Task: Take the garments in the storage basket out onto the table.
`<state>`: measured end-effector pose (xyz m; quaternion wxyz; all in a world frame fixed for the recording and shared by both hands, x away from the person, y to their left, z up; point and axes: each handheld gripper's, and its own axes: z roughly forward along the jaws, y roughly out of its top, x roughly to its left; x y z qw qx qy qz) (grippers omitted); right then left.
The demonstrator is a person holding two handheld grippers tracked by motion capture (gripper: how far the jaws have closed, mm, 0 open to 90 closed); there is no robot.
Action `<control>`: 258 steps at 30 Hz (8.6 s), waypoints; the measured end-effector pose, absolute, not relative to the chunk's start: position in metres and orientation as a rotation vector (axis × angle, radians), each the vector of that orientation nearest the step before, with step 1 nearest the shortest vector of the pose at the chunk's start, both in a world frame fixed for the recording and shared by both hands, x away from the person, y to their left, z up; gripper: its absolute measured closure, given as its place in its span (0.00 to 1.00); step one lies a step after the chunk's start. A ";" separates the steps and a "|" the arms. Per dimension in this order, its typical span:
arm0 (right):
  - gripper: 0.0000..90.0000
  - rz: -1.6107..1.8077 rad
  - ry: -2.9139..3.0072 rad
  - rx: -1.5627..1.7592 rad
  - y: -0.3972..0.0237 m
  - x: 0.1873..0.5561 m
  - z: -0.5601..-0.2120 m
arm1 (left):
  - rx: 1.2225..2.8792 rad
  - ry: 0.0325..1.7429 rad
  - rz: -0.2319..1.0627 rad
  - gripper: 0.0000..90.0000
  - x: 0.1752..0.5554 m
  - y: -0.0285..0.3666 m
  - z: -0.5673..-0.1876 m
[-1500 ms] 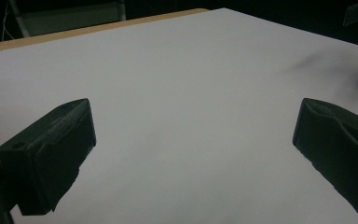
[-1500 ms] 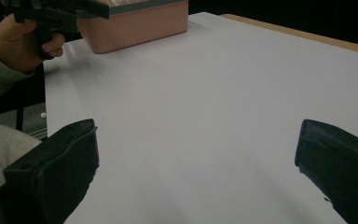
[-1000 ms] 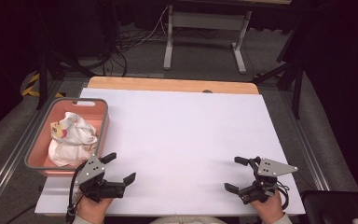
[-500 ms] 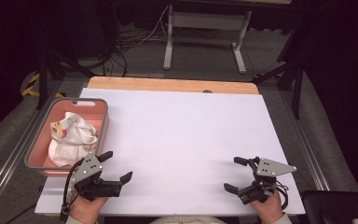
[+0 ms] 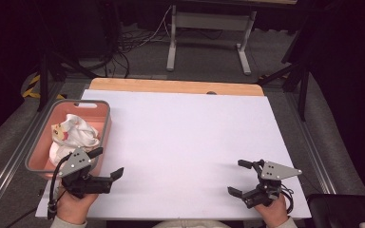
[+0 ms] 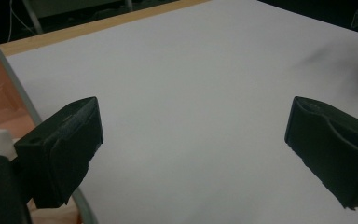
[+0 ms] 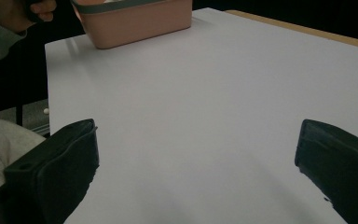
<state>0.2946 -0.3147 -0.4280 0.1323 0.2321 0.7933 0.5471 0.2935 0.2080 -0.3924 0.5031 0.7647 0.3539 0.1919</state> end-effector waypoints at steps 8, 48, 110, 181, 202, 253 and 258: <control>0.00 1.586 2.309 0.657 -0.314 0.294 -0.428 | 1.840 0.886 0.505 0.05 0.296 0.226 -0.376; 0.00 1.583 2.318 0.661 -0.313 0.294 -0.429 | 1.774 1.050 0.738 0.04 0.303 0.284 -0.353; 0.00 1.582 2.365 0.635 -0.310 0.295 -0.433 | 1.808 1.200 0.568 0.72 0.369 0.308 -0.383; 0.00 1.561 2.377 0.635 -0.308 0.296 -0.434 | 1.672 1.105 0.666 0.92 0.349 0.318 -0.277; 0.00 1.566 2.379 0.633 -0.308 0.296 -0.434 | 1.660 1.001 0.621 0.92 0.352 0.300 -0.247; 0.00 1.583 2.376 0.616 -0.310 0.295 -0.433 | 1.751 0.622 0.335 0.92 0.398 0.136 -0.269; 0.00 1.581 2.378 0.613 -0.310 0.295 -0.433 | 1.755 0.619 0.312 0.92 0.401 0.124 -0.279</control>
